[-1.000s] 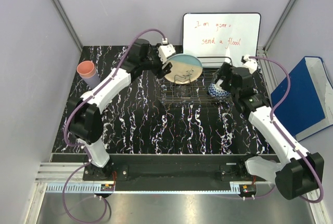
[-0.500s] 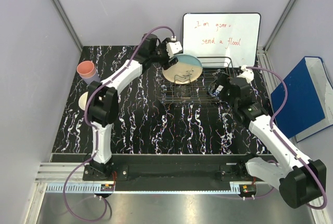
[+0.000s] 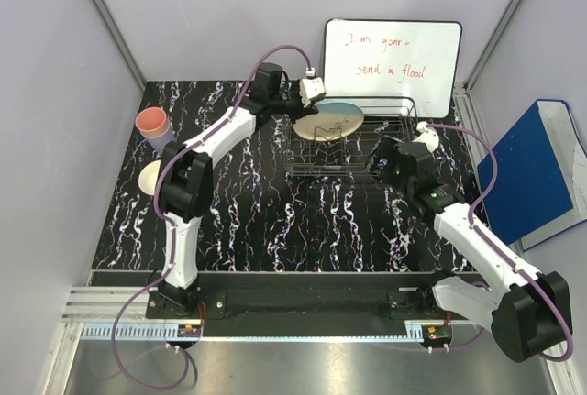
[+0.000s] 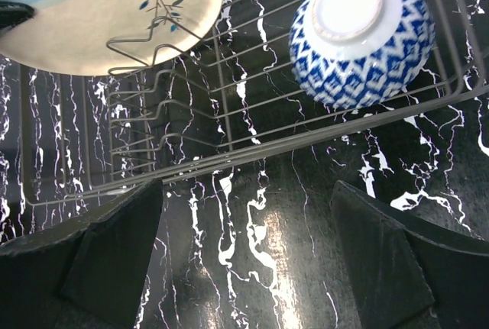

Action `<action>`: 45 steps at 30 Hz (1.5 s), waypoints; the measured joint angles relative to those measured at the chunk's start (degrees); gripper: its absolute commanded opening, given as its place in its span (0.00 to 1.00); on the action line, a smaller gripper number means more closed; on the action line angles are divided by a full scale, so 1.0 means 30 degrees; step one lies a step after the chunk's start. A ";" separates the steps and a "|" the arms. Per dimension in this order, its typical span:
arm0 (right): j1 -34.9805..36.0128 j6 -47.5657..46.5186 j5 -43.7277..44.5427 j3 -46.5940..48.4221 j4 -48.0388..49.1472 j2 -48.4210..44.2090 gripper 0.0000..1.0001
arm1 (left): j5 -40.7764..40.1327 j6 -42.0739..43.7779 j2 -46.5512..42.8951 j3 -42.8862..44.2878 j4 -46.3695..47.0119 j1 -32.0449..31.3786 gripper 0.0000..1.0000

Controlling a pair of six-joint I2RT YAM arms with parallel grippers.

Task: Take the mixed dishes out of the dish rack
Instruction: Pick up the plate from the dish rack.

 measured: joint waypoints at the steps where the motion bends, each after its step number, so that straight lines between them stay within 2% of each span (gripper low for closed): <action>1: 0.0007 0.0007 -0.0015 0.0000 0.0051 0.0000 0.98 | -0.0007 0.0000 -0.0015 -0.0197 0.0277 -0.0066 0.00; 10: 0.0124 0.0080 -0.0022 0.0000 0.0168 -0.0007 0.98 | -0.0372 -0.0058 -0.1005 -0.2215 0.2120 -0.0255 0.00; 35: 0.0488 0.0233 -0.0029 0.0000 0.0168 -0.0372 0.98 | -0.1384 -0.3330 -0.2834 -0.2739 0.1989 0.0058 0.00; 41: 0.0495 0.0233 -0.0022 0.0000 0.0168 -0.0743 0.98 | -0.1931 -0.4772 -0.3432 -0.3577 0.2878 0.0058 0.00; 45: 0.0503 0.0233 -0.0015 0.0007 0.0153 -0.0954 0.98 | -0.3082 -0.6958 -0.4335 -0.3694 0.3395 0.0058 0.00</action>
